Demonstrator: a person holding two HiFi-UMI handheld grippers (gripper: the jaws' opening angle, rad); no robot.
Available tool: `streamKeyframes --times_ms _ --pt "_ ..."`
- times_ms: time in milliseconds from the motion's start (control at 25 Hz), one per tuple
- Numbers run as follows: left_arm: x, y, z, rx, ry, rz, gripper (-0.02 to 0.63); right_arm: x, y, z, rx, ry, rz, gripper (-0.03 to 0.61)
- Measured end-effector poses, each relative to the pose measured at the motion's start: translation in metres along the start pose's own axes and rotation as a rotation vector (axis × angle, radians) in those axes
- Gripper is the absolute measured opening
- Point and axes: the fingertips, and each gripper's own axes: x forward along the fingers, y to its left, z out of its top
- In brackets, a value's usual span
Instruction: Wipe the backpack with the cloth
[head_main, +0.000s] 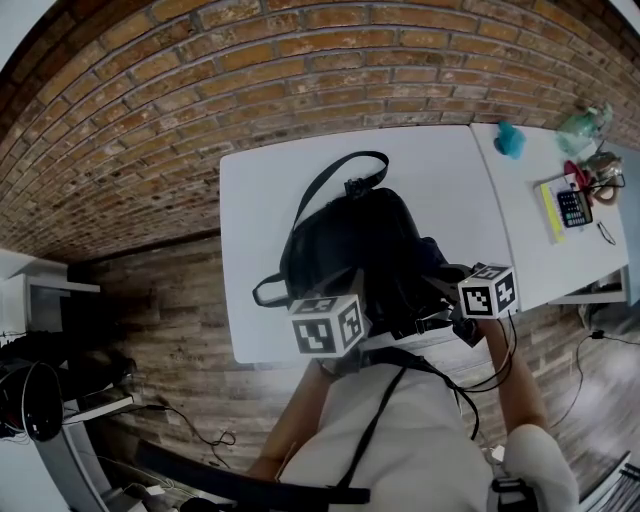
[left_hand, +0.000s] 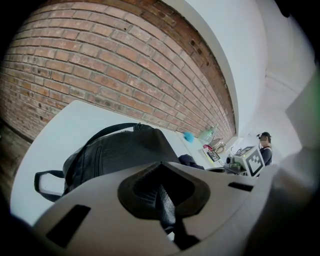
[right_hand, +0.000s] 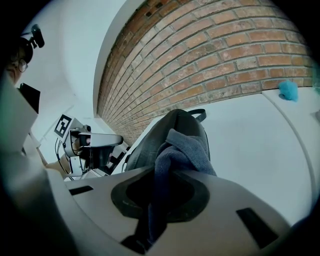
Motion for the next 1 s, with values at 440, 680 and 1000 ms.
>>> streamKeyframes --times_ms 440,680,1000 --pt "0.003 0.001 0.001 -0.008 0.001 0.001 0.005 -0.018 0.009 -0.029 0.054 0.036 0.030 0.038" --pt "0.004 0.004 0.002 -0.011 0.001 0.006 0.005 -0.022 0.012 -0.038 0.066 0.075 0.066 0.038" --pt "0.002 0.009 0.004 -0.033 0.001 0.009 0.005 -0.034 0.000 0.008 -0.034 0.073 0.063 0.038"
